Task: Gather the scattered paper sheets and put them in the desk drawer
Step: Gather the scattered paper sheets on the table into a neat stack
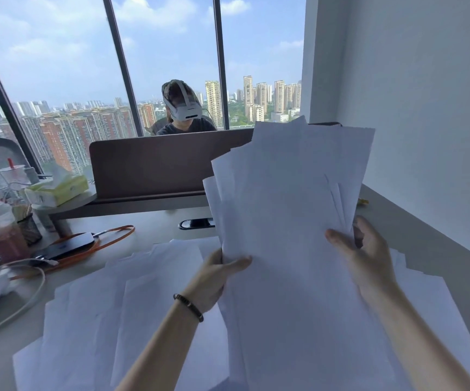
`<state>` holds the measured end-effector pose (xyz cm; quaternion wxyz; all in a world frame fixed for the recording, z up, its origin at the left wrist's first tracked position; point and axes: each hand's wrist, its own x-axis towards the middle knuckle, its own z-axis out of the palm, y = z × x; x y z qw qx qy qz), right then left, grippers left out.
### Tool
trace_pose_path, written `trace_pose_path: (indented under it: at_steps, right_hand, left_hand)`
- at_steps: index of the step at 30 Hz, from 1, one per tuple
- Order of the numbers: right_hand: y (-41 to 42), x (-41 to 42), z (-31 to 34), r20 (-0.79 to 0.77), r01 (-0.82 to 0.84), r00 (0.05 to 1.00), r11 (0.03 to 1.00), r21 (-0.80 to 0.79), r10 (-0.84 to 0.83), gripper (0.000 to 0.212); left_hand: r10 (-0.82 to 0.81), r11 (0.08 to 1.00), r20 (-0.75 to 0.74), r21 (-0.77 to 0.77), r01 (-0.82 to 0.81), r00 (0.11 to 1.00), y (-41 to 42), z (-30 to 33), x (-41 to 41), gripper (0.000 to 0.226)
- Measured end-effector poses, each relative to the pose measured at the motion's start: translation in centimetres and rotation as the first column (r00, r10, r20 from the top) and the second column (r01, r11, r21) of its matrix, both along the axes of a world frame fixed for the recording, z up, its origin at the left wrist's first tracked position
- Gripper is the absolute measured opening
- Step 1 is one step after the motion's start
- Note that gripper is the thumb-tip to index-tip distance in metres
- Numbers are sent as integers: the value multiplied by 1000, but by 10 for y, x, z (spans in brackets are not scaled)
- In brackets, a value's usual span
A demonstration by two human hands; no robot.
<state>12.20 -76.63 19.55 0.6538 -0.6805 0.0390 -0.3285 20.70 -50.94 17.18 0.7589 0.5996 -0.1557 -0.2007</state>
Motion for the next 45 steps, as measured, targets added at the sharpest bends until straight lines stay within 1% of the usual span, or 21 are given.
trace_pose_path:
  at_steps: [2, 4, 5, 7, 8, 9, 11, 13, 15, 17, 19, 20, 21, 22, 25, 27, 30, 33, 38, 42, 45]
  right_hand:
    - [0, 0, 10, 27, -23, 999, 998, 67, 21, 19]
    - [-3, 2, 17, 53, -17, 998, 998, 65, 14, 9]
    - [-4, 2, 21, 65, -33, 997, 998, 57, 29, 14]
    - [-4, 0, 26, 64, -48, 997, 998, 30, 46, 51]
    - [-3, -1, 29, 66, -45, 997, 999, 25, 44, 54]
    - [-3, 1, 30, 64, -68, 996, 997, 26, 67, 41]
    - [-1, 0, 35, 53, -62, 997, 998, -16, 63, 3]
    - [2, -1, 41, 68, -58, 996, 997, -53, 62, 15]
    - [7, -4, 51, 82, -48, 995, 997, -62, 53, 21]
    - [7, -3, 56, 105, -34, 994, 997, -68, 41, 21]
    - [8, -3, 58, 101, -43, 994, 997, -71, 50, 10]
    - [9, -3, 55, 92, -29, 995, 998, -62, 34, 14]
    - [9, -3, 52, 83, -17, 996, 998, -58, 21, 30]
    - [10, -4, 49, 59, -8, 998, 998, -56, 11, 38]
    - [11, -6, 39, 37, -41, 998, 998, -47, 42, 24]
    - [15, -9, 39, 50, -35, 998, 999, -37, 37, 15]
    - [18, -10, 41, 94, -60, 994, 998, -10, 60, 13]
    - [17, -10, 45, 137, -51, 990, 998, 36, 46, 19]
    - [10, -6, 50, 174, 38, 983, 990, 133, -62, 41]
    - [5, -4, 48, 188, 40, 980, 991, 128, -64, 42]
    - [4, -4, 42, 148, -17, 989, 992, 127, -2, 38]
  left_hand:
    - [66, 997, 31, -49, -64, 997, -8, 8, -2, 33]
    - [137, 987, 76, -94, -129, 988, -14, 18, -4, 23]
    - [168, 981, 92, -119, -156, 982, -16, 23, -5, 21]
    - [217, 965, 132, -175, -193, 967, -18, 34, -7, 24]
    - [239, 959, 161, -195, -206, 958, -19, 40, -9, 27]
    - [262, 953, 191, -206, -222, 946, -19, 46, -10, 27]
    - [306, 942, 248, -219, -254, 919, -19, 56, -11, 19]
    - [338, 933, 301, -231, -276, 892, -18, 66, -13, 17]
    - [356, 928, 343, -242, -284, 870, -15, 75, -14, 19]
    - [358, 928, 363, -239, -285, 860, -11, 84, -17, 21]
    - [339, 939, 384, -195, -283, 859, -4, 86, -20, 21]
    - [317, 948, 395, -150, -280, 863, 0, 84, -20, 21]
    - [288, 957, 399, -96, -273, 871, 5, 80, -19, 20]
    - [258, 964, 401, -40, -264, 879, 9, 75, -19, 22]
    - [193, 961, 418, 102, -257, 888, 15, 58, -21, 30]
    - [167, 959, 429, 139, -248, 888, 15, 51, -25, 29]
    - [138, 964, 436, 146, -221, 889, 15, 48, -26, 30]
    - [114, 972, 435, 135, -190, 893, 16, 50, -25, 44]
    - [89, 989, 418, 72, -131, 904, 22, 47, -20, 44]
    - [114, 987, 417, 56, -150, 902, 22, 46, -19, 45]
    - [135, 983, 412, 55, -173, 901, 21, 45, -18, 47]
